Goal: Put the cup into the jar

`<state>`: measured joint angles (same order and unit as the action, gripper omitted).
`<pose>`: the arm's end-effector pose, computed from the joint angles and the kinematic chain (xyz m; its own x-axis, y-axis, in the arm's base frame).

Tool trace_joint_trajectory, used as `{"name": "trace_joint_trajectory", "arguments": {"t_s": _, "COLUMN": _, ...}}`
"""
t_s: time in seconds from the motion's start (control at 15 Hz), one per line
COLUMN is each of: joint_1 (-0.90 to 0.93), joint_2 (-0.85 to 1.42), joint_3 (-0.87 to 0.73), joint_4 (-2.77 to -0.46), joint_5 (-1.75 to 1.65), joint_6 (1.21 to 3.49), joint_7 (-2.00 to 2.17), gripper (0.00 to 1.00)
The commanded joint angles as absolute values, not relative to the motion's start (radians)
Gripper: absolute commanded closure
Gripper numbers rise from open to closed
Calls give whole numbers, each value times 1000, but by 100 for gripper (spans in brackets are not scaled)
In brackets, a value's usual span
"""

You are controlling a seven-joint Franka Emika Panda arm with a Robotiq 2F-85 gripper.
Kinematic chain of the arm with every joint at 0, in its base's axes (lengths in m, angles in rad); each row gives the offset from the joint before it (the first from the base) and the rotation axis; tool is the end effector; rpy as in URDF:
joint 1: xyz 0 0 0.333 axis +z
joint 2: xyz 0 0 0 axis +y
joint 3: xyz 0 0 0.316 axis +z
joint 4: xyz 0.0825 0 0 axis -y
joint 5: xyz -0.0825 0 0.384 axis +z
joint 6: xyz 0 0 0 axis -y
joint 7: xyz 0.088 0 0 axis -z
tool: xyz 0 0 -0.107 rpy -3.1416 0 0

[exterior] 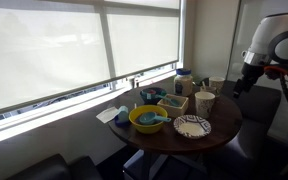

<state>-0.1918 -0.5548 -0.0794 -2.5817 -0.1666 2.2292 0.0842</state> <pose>0.3770 -0.1109 0.4624 0.9486 -0.2417 0.2044 -0.2642 -0.9602 0.0906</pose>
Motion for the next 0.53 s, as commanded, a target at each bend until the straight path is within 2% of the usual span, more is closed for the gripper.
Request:
{"name": "trace_joint_trajectory", "arguments": {"t_s": 0.0, "joint_1": -152, "joint_2": -645, "joint_3": -129, "joint_4": -2547, "joint_5": -34, "joint_6": 2231, "joint_7": 72, "gripper": 0}}
{"name": "trace_joint_trajectory", "arguments": {"t_s": 0.47, "joint_1": -32, "joint_2": -591, "joint_3": -96, "joint_4": -2504, "joint_5": 233, "joint_6": 2396, "joint_7": 122, "gripper": 0}}
